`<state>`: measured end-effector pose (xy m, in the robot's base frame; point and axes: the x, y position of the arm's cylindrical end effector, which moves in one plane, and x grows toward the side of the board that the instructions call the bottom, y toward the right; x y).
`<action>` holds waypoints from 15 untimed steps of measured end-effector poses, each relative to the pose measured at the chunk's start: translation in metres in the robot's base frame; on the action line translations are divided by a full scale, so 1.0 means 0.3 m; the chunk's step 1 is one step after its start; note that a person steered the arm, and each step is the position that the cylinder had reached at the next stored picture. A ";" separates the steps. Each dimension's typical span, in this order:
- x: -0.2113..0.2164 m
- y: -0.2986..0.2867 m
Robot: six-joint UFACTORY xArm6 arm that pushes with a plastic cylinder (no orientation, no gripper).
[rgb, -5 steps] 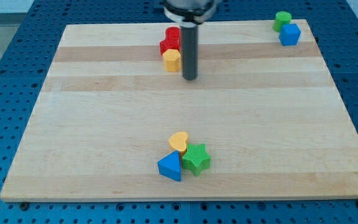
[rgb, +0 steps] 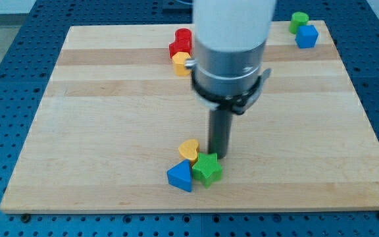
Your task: Push the yellow heart into the yellow hexagon
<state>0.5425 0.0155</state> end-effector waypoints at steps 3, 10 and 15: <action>0.040 -0.455; 0.030 -0.403; -0.299 -0.325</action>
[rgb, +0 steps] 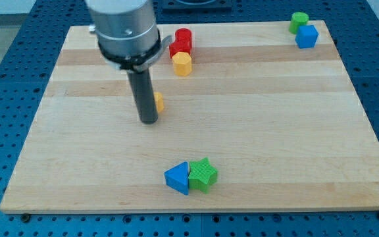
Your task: Push the yellow heart into the yellow hexagon
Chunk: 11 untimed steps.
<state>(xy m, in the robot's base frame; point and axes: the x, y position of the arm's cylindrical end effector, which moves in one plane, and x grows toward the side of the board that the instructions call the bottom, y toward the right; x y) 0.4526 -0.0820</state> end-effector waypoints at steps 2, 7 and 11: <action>-0.051 0.128; -0.163 0.053; -0.174 0.071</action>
